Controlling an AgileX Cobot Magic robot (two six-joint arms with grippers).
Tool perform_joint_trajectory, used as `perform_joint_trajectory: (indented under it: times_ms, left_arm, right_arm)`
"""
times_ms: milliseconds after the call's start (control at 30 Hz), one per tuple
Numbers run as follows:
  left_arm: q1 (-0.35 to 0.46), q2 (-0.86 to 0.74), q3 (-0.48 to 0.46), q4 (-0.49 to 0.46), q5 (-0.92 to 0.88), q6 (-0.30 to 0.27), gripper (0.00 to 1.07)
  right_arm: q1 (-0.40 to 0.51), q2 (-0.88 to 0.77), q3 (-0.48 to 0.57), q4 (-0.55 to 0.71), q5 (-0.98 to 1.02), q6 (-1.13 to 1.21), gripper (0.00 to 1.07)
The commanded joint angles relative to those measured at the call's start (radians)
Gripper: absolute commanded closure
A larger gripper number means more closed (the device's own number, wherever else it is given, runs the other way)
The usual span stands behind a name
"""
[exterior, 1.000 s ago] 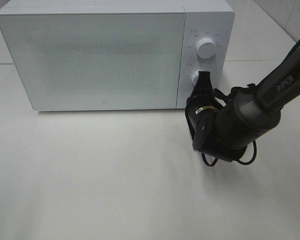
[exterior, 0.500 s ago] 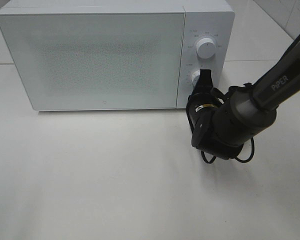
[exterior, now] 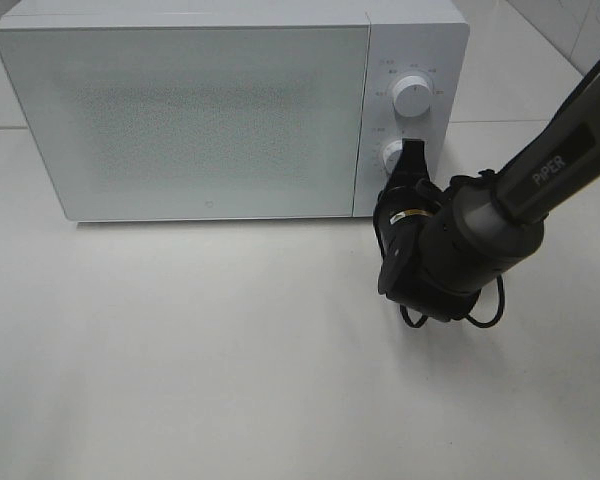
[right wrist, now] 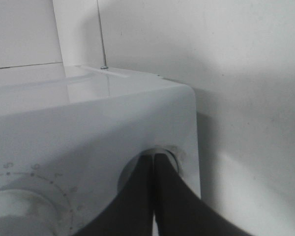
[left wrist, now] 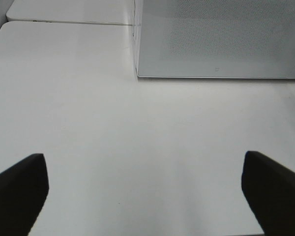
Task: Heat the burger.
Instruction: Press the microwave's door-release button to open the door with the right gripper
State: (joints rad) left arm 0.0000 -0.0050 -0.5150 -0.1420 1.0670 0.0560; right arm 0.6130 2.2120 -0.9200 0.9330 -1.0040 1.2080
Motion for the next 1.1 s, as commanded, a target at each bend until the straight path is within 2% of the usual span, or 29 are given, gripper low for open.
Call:
perform_joint_trajectory:
  times_ms: [33, 433, 600, 1100]
  left_arm:
    - [0.002, -0.017, -0.001, -0.002, 0.003, 0.000, 0.07]
    - [0.002, -0.017, -0.001, -0.002, 0.003, 0.000, 0.07]
    - [0.002, -0.017, -0.001, -0.002, 0.003, 0.000, 0.07]
    - [0.002, -0.017, -0.001, -0.002, 0.003, 0.000, 0.07]
  right_arm:
    - [-0.008, -0.007, -0.031, -0.022, -0.075, -0.022, 1.07]
    - [-0.043, 0.003, -0.108, -0.035, -0.108, -0.066, 1.07]
    - [-0.054, 0.041, -0.184, -0.029, -0.153, -0.084, 1.07]
    - [-0.054, 0.040, -0.205, -0.030, -0.174, -0.141, 1.07]
